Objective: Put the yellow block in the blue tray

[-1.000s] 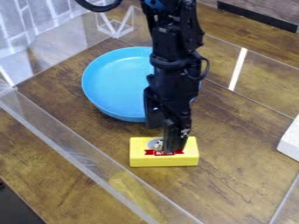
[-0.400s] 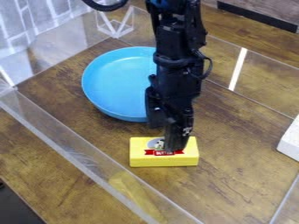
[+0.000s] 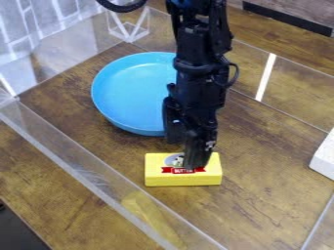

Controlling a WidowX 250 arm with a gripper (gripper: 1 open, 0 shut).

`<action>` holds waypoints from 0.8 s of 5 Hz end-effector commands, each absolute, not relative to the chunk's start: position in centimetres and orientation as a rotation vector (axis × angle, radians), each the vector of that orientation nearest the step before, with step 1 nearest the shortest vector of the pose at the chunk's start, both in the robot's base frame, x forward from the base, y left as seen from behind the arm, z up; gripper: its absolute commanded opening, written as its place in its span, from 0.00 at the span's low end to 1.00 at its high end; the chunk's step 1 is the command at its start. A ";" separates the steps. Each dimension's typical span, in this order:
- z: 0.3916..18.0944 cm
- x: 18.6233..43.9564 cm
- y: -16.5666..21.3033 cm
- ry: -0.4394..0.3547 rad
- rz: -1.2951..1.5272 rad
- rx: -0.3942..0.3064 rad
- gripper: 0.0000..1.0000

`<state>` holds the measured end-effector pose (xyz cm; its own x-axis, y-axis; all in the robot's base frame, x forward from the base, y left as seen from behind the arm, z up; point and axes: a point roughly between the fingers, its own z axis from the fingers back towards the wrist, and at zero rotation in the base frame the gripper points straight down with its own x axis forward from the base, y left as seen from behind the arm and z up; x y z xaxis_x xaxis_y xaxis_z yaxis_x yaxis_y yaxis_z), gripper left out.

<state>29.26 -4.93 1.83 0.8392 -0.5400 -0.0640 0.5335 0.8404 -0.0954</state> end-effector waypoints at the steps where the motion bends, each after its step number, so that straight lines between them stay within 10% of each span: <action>1: -0.6 28.3 -5.7 0.175 -0.540 -0.080 1.00; 4: -0.4 28.4 -6.0 0.202 -0.530 -0.086 1.00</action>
<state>29.28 -5.12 1.85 0.8408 -0.5303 -0.1086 0.5179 0.8464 -0.1238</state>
